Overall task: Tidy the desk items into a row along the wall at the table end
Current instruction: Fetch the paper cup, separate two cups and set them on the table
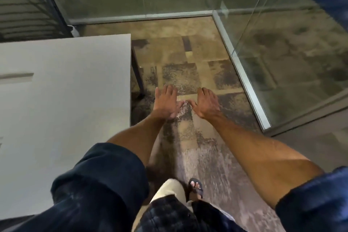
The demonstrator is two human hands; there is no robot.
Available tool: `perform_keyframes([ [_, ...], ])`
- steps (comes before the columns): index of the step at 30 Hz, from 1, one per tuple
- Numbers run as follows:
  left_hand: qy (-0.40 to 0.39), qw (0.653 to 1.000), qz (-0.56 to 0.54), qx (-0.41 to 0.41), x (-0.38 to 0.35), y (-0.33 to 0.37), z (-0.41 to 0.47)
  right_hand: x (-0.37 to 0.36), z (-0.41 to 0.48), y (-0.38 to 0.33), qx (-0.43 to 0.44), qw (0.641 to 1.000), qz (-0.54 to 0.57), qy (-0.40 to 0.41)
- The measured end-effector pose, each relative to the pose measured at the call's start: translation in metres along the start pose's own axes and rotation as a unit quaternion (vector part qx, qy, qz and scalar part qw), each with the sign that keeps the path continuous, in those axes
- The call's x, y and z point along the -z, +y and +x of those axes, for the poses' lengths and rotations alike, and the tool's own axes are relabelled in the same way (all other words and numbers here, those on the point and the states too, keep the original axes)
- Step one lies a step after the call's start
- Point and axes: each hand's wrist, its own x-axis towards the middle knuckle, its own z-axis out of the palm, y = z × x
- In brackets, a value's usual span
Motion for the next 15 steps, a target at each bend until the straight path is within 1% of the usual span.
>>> perform_keyframes([
  [4, -0.009, 0.999, -0.015, 0.037, 0.011, 0.010, 0.057, 0.019, 0.061, 0.019, 0.033, 0.999, -0.009, 0.010],
  [5, -0.004, 0.999, -0.026, 0.044, 0.013, 0.011, 0.074, 0.022, 0.082, 0.024, 0.042, 0.999, -0.008, 0.007],
  [6, 0.006, 0.999, -0.025, 0.045, 0.013, 0.011, 0.077, 0.023, 0.083, 0.022, 0.041, 0.999, -0.011, 0.005],
  [8, 0.018, 0.997, -0.038, 0.065, 0.019, 0.005, 0.119, 0.025, 0.134, 0.024, 0.057, 0.998, -0.019, -0.006],
  [9, 0.022, 0.997, -0.030, 0.067, 0.021, 0.005, 0.122, 0.027, 0.137, 0.024, 0.054, 0.998, -0.030, -0.005],
  [11, 0.018, 0.996, -0.039, 0.080, 0.029, -0.012, 0.171, 0.029, 0.195, 0.021, 0.060, 0.998, -0.030, -0.016],
  [12, 0.016, 0.996, -0.031, 0.081, 0.029, -0.012, 0.173, 0.030, 0.196, 0.022, 0.057, 0.997, -0.038, -0.020],
  [14, 0.020, 0.995, -0.039, 0.085, 0.038, -0.037, 0.228, 0.031, 0.259, 0.015, 0.059, 0.997, -0.032, -0.030],
  [15, 0.021, 0.995, -0.040, 0.088, 0.038, -0.039, 0.230, 0.031, 0.260, 0.015, 0.057, 0.997, -0.032, -0.038],
])
